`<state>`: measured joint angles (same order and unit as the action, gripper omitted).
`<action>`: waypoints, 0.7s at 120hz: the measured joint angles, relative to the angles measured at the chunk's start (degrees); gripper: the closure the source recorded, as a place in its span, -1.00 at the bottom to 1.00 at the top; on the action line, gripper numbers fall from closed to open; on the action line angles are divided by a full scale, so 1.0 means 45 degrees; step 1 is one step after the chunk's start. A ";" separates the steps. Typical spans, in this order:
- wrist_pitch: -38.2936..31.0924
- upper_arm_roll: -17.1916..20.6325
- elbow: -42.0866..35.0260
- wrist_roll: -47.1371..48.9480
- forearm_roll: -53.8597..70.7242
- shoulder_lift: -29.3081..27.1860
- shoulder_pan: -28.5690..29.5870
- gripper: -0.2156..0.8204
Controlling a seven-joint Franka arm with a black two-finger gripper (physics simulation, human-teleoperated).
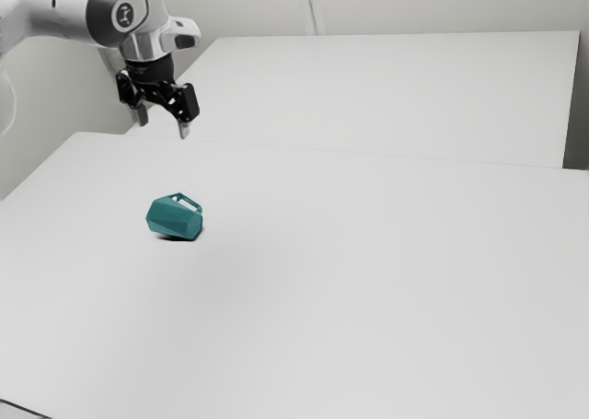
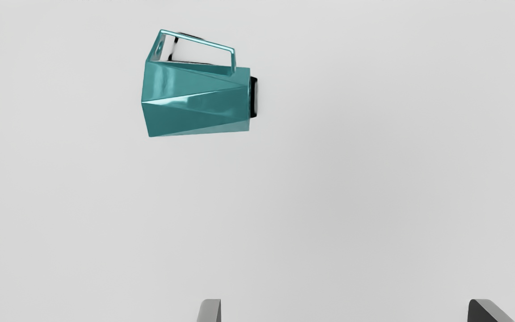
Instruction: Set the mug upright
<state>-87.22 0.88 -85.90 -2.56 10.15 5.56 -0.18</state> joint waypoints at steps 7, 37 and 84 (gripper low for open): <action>-0.0106 0.0085 -0.0084 -0.0014 -0.0096 -0.0052 -0.0036 -0.58; -0.0707 -0.0024 -0.0161 -0.0040 -0.1438 -0.0515 0.0359 -0.58; -0.1318 -0.3062 -0.0747 -0.0299 -0.5551 -0.0264 0.0869 -0.58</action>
<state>-93.15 -12.90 -89.27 -3.91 -14.83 4.37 3.73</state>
